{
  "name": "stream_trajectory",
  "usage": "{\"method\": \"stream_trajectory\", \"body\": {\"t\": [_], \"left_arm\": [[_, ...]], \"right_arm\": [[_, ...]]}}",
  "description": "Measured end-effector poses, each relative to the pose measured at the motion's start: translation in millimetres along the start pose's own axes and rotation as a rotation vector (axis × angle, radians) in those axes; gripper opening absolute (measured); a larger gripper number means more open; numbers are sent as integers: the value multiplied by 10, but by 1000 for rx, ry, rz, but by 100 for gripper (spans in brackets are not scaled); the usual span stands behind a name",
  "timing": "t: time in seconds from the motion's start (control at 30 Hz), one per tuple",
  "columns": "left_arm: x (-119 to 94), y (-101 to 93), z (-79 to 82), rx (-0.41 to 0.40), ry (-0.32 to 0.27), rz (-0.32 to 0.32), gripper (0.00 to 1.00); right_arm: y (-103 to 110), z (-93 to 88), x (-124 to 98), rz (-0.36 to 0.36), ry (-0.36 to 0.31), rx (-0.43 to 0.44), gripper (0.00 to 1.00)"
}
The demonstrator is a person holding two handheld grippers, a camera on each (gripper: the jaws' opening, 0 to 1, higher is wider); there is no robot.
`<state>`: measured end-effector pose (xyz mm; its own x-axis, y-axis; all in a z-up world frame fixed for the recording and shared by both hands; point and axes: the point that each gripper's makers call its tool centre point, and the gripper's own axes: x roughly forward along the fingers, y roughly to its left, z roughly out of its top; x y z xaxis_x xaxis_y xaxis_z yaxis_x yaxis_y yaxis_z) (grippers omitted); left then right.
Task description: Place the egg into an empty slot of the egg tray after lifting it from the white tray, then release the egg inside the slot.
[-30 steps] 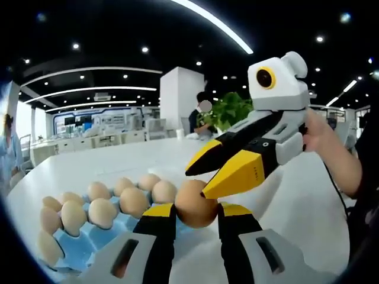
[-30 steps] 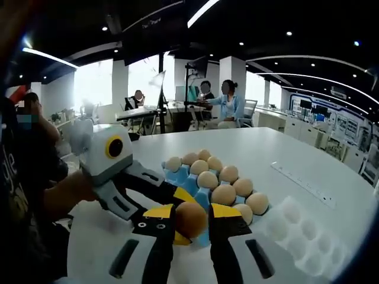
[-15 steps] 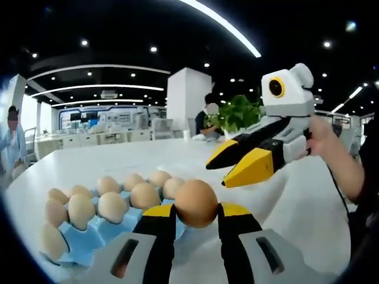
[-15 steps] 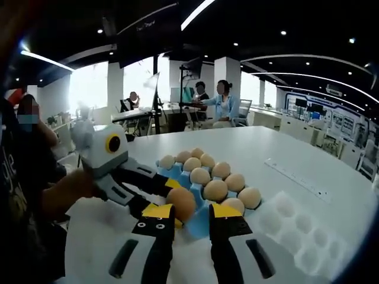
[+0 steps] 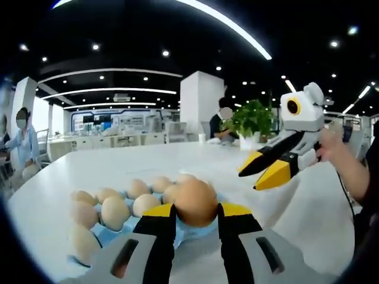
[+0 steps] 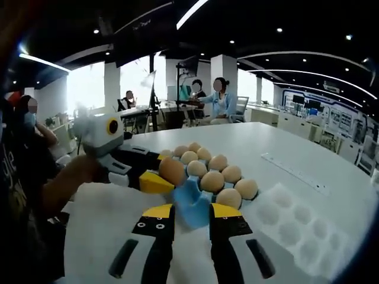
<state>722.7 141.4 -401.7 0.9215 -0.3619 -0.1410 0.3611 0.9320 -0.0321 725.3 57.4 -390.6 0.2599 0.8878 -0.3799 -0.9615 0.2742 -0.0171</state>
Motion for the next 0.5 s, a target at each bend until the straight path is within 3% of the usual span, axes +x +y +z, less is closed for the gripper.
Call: {"method": "stream_trajectory", "body": {"t": [0.5], "left_arm": [[-215,471,-38,12,15,147,28]], "right_arm": [[22,-78,0,9,11,2,25]]}}
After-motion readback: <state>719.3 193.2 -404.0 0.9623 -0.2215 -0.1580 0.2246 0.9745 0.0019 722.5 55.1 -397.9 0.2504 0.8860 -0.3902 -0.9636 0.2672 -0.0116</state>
